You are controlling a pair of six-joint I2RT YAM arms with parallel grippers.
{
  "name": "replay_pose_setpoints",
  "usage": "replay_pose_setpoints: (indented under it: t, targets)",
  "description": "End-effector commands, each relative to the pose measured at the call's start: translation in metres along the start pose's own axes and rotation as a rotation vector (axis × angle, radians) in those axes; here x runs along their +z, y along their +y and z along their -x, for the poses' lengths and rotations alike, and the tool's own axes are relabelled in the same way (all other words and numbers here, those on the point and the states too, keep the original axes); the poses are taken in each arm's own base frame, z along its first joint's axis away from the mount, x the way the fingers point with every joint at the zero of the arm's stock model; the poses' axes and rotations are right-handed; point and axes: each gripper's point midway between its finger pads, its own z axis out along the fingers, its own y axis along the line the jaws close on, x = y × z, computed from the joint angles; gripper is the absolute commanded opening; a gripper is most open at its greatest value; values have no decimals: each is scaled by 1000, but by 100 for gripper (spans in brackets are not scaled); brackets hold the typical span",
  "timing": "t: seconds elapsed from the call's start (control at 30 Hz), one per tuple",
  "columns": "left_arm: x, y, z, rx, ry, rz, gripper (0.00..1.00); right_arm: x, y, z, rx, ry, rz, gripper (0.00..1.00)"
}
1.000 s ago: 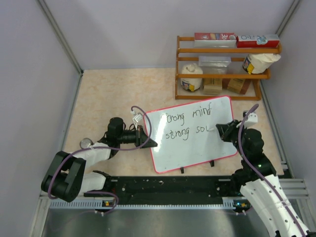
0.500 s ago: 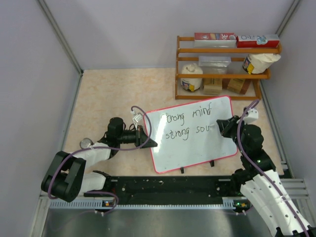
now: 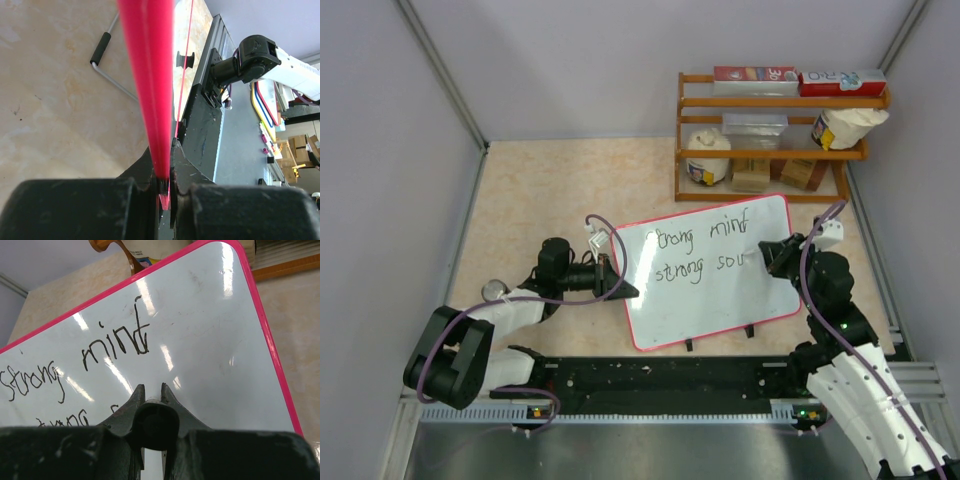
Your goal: Write a sentence on the whiteboard
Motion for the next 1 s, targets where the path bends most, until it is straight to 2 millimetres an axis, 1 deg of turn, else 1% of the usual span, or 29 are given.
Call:
replay_pose_setpoints:
  t: [0.0,0.33,0.7,0.8,0.97]
  targets:
    - [-1,36,9,110,-56,157,0,-1,0,3,-14,-8,2,0]
    - [-1,35,9,113,-57,155,0,-5,-7,-11,-21,28,-11,0]
    - [-1,35,9,113,-57,155,0,-8,-13,-19,-28,51,-28,0]
    - [-1,35,9,115,-58,155,0,-10,-14,-16,-34,39,-33,0]
    - [-1,35,8,111,-56,155,0,-13,-9,-4,-36,11,-22,0]
